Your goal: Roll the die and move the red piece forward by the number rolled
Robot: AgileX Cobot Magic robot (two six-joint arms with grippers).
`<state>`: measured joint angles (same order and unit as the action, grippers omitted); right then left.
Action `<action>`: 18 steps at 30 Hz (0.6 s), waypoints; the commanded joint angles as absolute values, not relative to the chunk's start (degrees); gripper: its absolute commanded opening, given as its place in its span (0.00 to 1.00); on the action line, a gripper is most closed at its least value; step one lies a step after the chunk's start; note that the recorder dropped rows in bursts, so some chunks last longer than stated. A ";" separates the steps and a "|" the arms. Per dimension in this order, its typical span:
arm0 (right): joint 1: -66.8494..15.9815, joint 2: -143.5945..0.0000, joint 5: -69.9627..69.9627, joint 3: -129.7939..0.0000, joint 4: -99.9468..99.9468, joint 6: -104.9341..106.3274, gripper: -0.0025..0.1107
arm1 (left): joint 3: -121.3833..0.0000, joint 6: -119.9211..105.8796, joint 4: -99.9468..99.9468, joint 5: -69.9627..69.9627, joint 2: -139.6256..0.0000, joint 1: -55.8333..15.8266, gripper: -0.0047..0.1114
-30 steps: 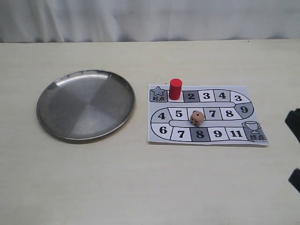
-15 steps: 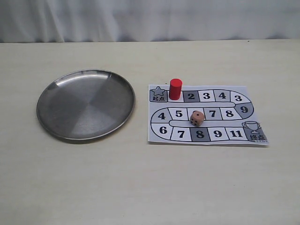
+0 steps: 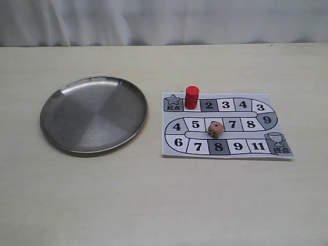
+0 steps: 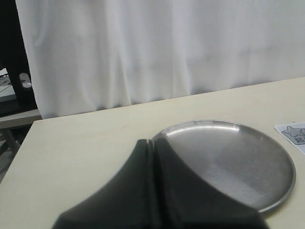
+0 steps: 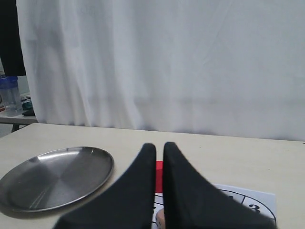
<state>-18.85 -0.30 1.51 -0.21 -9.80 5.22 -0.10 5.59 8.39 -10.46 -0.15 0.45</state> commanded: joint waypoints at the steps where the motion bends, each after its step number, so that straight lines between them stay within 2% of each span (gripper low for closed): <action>1: -17.56 0.00 1.87 0.00 -4.41 5.15 0.06 | 0.00 5.64 8.28 -9.93 0.00 -0.03 0.04; 7: -3.83 0.00 3.25 0.00 -1.86 5.15 0.06 | 0.00 5.64 8.28 -9.93 0.00 -0.03 0.04; 18: -3.83 0.00 10.92 0.00 -0.88 5.15 0.06 | 0.00 5.64 8.28 -9.93 0.00 -0.03 0.04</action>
<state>-4.13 -0.30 10.34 -0.12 -1.68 5.11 -0.10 5.59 8.39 -10.46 -0.15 0.45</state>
